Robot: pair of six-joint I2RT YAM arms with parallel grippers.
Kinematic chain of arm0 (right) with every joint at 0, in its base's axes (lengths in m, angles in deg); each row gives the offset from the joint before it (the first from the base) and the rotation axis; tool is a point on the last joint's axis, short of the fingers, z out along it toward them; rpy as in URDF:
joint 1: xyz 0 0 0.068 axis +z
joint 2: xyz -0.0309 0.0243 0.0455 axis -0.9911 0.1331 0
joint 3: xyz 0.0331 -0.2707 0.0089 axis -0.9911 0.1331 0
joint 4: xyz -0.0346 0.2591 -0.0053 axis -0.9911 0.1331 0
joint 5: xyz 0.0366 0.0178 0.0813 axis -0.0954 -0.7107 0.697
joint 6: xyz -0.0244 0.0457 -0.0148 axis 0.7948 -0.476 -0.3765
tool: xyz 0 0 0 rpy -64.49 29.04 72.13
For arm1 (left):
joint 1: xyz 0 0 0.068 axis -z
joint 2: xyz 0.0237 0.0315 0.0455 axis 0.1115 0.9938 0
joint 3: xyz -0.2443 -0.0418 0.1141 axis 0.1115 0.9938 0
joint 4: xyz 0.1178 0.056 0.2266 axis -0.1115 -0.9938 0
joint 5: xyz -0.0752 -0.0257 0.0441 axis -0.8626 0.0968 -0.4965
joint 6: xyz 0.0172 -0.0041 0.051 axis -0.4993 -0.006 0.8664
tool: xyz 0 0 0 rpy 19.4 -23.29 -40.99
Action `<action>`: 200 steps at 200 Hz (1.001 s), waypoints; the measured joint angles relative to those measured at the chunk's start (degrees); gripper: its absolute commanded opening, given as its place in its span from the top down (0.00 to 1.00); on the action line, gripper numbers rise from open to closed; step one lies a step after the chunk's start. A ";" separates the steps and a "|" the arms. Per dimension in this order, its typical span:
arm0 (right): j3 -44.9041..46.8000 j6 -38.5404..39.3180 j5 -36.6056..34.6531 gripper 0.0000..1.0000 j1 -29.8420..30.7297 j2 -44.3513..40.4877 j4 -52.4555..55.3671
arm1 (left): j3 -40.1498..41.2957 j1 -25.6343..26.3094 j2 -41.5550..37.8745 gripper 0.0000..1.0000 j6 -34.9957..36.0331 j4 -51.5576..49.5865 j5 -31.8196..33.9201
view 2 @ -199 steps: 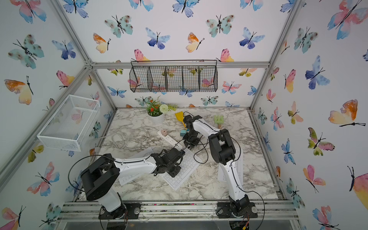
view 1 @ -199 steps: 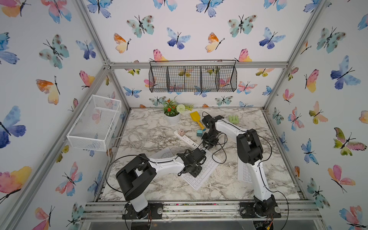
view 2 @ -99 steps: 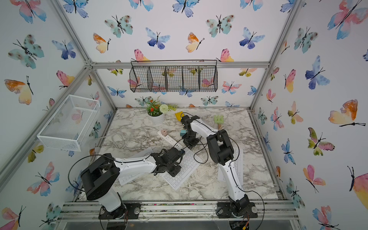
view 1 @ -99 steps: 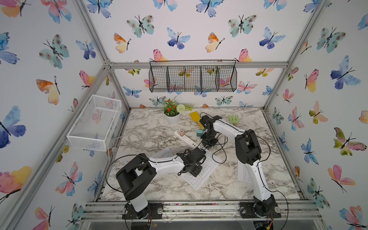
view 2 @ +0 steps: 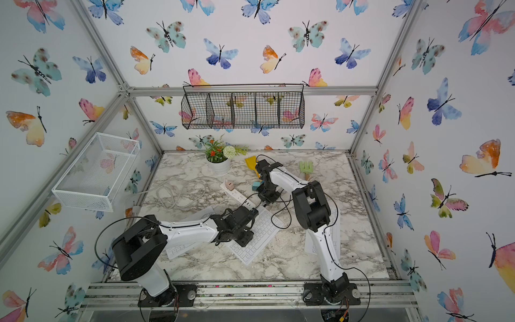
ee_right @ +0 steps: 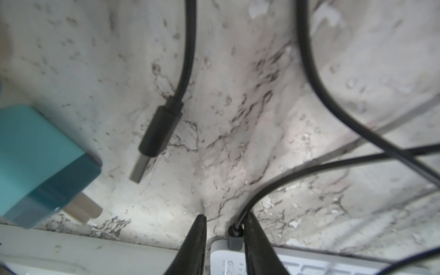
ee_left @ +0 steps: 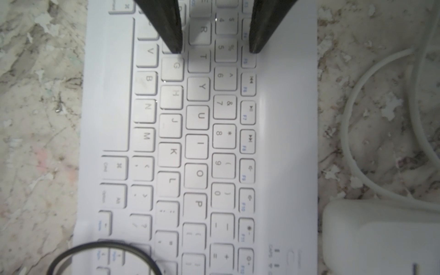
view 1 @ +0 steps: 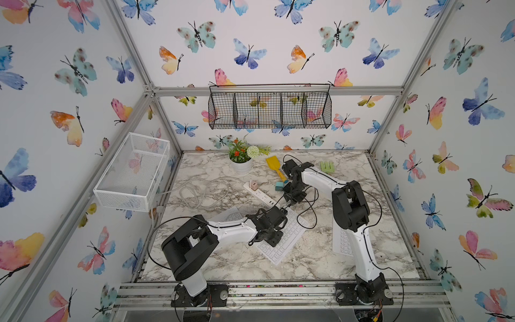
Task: Unplug the wireless keyboard
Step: Remove the power cord from the keyboard.
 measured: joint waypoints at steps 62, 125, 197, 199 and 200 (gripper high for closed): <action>-3.39 5.53 1.88 0.72 0.42 1.92 4.31 | 0.00 -0.11 -0.02 0.51 0.00 0.04 0.02; -6.08 5.57 3.02 0.78 0.79 3.72 9.11 | 0.42 -0.11 -0.24 0.51 0.00 0.61 0.02; -3.56 1.44 2.99 0.92 0.76 2.78 7.48 | 0.50 -0.37 -0.44 0.51 0.57 0.81 -0.42; -3.37 1.42 2.97 0.92 0.76 2.64 7.23 | 0.46 -0.37 -0.44 0.51 0.63 0.79 -0.44; -3.21 1.31 2.97 0.92 0.76 2.54 7.06 | 0.42 -0.37 -0.44 0.51 0.68 0.76 -0.44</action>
